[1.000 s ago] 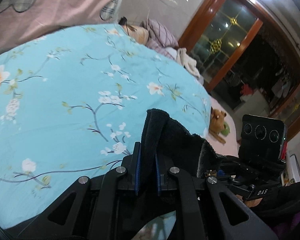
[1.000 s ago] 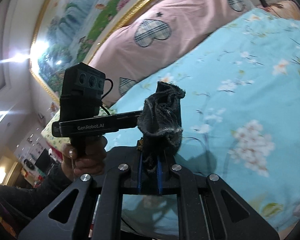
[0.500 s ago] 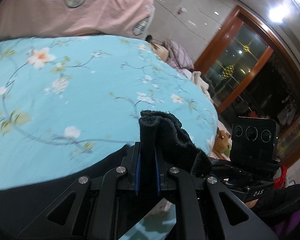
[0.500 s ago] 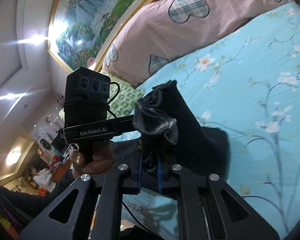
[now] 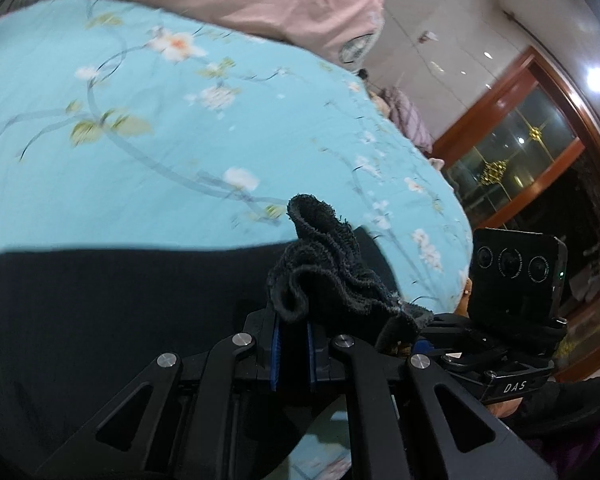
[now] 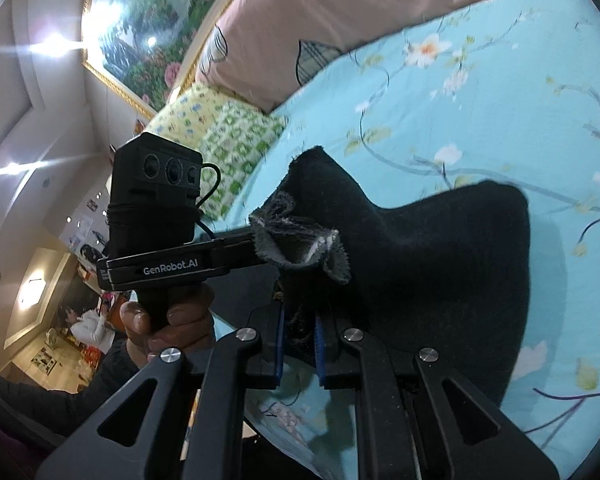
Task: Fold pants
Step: 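Fold the held hems over toward the waistband and release both grippers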
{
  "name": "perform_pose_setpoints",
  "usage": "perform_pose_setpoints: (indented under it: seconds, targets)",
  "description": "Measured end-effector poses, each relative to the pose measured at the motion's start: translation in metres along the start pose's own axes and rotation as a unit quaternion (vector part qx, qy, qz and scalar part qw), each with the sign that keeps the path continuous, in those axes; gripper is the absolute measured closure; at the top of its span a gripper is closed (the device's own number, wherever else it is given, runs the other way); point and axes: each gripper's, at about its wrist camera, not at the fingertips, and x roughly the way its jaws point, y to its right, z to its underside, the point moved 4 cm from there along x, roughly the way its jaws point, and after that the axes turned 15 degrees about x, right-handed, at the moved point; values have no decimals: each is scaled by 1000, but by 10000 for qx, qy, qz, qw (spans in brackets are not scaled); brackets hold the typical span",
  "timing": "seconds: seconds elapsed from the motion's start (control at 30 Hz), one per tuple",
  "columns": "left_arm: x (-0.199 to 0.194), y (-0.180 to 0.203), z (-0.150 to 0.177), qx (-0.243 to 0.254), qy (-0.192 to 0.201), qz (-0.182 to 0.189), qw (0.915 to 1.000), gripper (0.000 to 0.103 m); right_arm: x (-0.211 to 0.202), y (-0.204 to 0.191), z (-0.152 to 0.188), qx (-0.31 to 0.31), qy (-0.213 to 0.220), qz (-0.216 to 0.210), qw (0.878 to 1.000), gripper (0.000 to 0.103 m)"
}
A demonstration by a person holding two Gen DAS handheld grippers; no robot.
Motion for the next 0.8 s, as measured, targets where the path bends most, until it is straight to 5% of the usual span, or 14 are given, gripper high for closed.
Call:
perform_pose_setpoints:
  seconds: [0.13,0.33,0.6,0.8]
  targets:
    - [-2,-15,18,-331,-71,-182,9993,96,15,4,4,-25,-261,218,9994,84]
    - [-19,-20,33,-546,64,-493,9973,95,30,-5,8,-271,-436,293,9983,54]
    - [-51,-33,51,-1029,362,-762,9911,91,35,-8,8,-286,-527,263,9979,52]
    - [-82,-37,64,-1422,666,-1135,9810,60,36,-22,9,-418,-605,126,9972,52]
